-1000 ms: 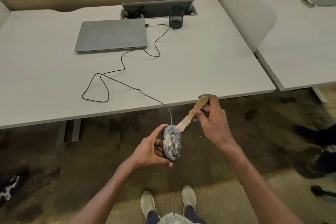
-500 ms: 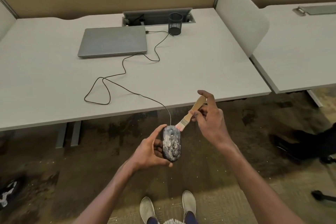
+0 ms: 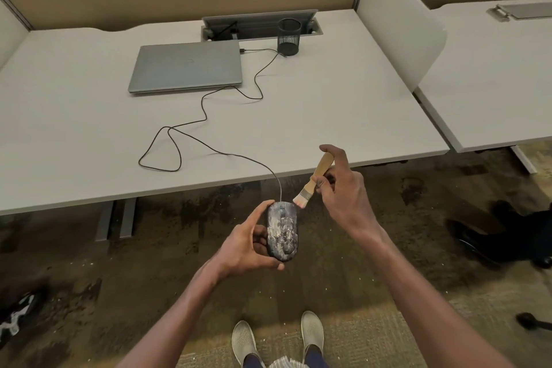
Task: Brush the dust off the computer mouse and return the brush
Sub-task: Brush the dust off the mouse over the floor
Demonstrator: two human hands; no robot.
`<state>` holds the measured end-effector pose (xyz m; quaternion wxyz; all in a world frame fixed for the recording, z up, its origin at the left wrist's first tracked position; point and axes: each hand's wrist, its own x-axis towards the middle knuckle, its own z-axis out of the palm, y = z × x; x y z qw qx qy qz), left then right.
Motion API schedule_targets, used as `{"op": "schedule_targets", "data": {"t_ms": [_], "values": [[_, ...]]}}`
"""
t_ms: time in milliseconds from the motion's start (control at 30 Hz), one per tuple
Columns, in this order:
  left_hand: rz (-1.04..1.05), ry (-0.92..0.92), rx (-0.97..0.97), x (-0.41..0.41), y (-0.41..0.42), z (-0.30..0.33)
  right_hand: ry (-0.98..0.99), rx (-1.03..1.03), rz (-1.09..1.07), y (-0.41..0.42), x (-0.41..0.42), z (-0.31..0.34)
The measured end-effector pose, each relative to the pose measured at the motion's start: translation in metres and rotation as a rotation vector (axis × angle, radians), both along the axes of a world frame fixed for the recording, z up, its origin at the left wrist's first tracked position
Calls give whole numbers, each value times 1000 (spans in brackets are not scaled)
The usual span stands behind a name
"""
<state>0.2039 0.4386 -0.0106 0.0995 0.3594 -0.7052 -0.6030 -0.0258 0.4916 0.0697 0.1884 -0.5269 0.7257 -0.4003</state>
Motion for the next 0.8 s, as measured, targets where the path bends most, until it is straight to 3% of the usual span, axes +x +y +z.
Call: {"op": "schedule_targets", "data": {"t_ms": [300, 633, 800], "values": [[-13, -13, -12, -3, 3, 2, -46, -14, 51, -4, 7, 3], [-34, -32, -64, -1, 4, 3, 116, -14, 83, -12, 10, 12], [-31, -27, -67, -2, 4, 6, 65, -9, 107, -16, 16, 18]]}}
